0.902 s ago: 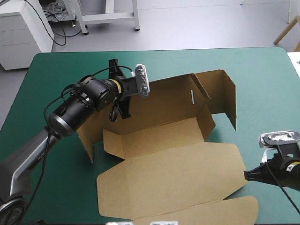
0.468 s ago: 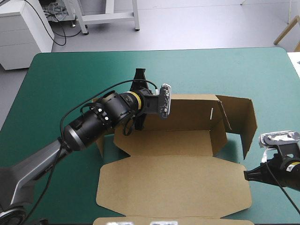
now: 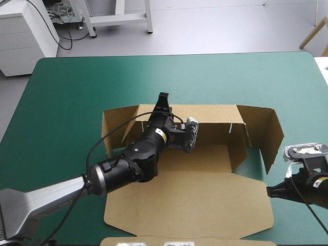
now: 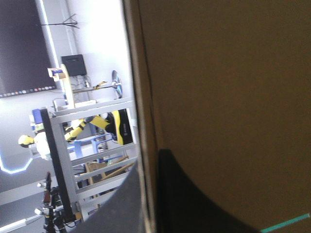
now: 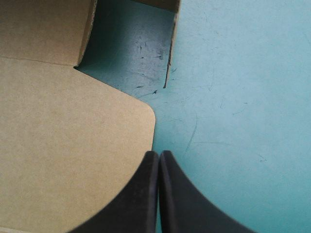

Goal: Fold the box

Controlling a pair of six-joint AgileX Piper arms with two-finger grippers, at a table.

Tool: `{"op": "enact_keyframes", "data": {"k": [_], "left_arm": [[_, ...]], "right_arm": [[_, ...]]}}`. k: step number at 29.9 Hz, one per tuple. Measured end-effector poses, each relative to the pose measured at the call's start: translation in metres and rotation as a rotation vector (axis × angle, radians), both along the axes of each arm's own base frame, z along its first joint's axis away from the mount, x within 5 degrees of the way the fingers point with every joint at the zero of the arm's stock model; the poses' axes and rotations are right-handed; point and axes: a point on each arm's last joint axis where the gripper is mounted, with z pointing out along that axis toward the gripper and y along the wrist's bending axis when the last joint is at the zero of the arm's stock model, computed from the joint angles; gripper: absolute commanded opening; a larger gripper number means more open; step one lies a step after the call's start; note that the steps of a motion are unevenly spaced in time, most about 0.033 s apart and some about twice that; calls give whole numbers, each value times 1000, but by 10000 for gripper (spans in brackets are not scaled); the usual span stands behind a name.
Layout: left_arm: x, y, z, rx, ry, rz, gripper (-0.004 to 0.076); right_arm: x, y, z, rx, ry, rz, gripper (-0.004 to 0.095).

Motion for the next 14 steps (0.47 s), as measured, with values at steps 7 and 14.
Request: {"op": "enact_keyframes", "data": {"k": [7, 14], "left_arm": [[-10, -2, -11, -7, -48, -14, -10], [-10, -2, -12, -33, -48, -3, -10]], "right_arm": [[0, 0, 0, 0, 0, 0, -19], [0, 0, 0, 0, -1, 0, -19]]}}
